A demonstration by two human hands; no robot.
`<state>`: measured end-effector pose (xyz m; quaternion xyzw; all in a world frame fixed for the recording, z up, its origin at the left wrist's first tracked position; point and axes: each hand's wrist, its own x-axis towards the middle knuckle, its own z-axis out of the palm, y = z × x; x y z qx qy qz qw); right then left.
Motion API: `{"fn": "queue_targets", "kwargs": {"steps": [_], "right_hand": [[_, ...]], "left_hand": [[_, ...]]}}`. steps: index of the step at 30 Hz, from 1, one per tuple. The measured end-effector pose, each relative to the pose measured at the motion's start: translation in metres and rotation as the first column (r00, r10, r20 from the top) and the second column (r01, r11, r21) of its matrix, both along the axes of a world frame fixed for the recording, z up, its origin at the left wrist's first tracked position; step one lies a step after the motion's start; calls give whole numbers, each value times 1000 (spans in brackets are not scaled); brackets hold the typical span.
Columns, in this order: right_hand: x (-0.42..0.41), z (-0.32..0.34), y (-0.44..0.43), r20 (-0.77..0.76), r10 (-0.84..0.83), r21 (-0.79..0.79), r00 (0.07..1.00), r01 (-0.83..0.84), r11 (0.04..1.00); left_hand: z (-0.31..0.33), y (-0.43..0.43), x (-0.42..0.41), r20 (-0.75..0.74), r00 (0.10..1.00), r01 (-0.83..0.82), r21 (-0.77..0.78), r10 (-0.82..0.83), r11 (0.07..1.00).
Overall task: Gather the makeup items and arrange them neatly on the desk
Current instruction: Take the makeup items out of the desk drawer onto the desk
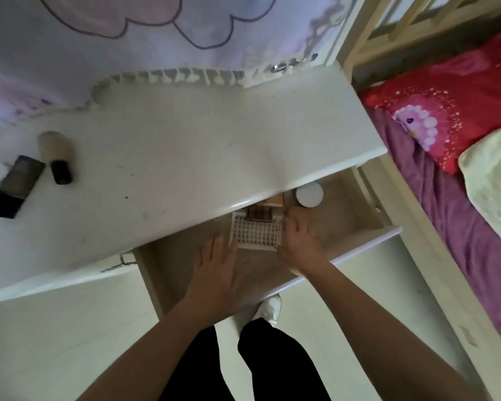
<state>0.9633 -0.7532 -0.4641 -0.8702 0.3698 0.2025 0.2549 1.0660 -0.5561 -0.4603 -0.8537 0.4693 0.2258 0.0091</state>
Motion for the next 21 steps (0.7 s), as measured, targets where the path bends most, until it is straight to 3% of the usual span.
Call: {"fn": "queue_targets", "kwargs": {"steps": [4,11,14,21], "right_hand": [[-1,-14,-29,29,-116,-41,993,118,992],[1,-43,-79,-9,-137,-17,991,137,990],[5,-52,-91,53,-81,-1,995,81,997],[-7,-63,-61,87,-26,31,996,24,999]], "left_hand": [[-29,-48,10,64,996,61,25,-63,998],[-52,-135,18,67,985,157,48,-160,986],[-65,-135,14,62,989,126,83,-131,989],[-84,-82,-8,61,993,99,-1,-99,995]]}}
